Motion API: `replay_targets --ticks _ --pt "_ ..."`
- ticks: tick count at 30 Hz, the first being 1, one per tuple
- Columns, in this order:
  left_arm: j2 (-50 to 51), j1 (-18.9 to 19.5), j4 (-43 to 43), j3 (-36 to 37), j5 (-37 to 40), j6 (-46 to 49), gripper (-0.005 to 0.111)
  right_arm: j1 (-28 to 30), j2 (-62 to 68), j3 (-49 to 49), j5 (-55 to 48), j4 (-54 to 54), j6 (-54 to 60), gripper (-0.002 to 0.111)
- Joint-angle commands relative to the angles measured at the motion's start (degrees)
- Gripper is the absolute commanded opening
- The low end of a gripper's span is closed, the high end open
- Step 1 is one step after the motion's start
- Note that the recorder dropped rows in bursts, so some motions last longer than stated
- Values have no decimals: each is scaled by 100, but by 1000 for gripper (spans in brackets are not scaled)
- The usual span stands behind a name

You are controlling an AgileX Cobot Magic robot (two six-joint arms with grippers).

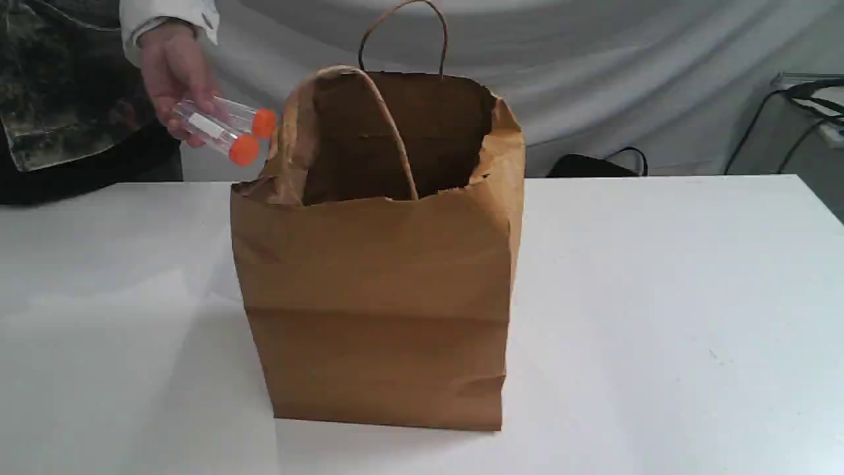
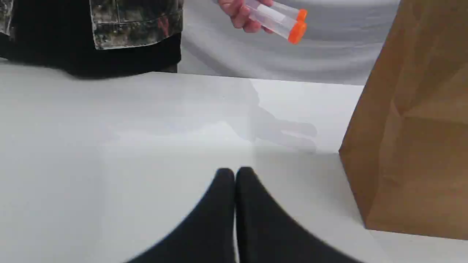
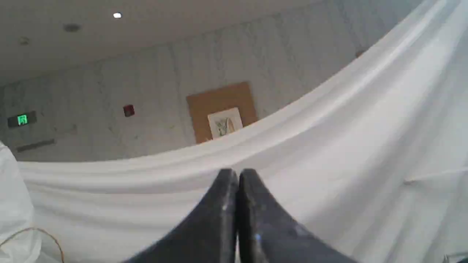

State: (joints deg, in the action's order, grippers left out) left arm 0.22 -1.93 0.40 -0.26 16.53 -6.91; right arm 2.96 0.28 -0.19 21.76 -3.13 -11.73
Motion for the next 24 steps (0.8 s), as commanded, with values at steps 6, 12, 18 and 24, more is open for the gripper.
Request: replay_targets --ticks 6,12,18,24 --pt "-22 -33 12 26 -18 2 0 46 -28 19 -2135 -178 -122 0" --pt "-22 -33 23 26 -18 3 0 46 -28 19 -3183 -178 -115 0" --pt "-22 -33 111 26 -18 59 0 46 -28 19 -3147 -358 -115 0" --pt "-22 -33 481 26 -932 387 0 46 -28 19 -3147 -358 -115 0"
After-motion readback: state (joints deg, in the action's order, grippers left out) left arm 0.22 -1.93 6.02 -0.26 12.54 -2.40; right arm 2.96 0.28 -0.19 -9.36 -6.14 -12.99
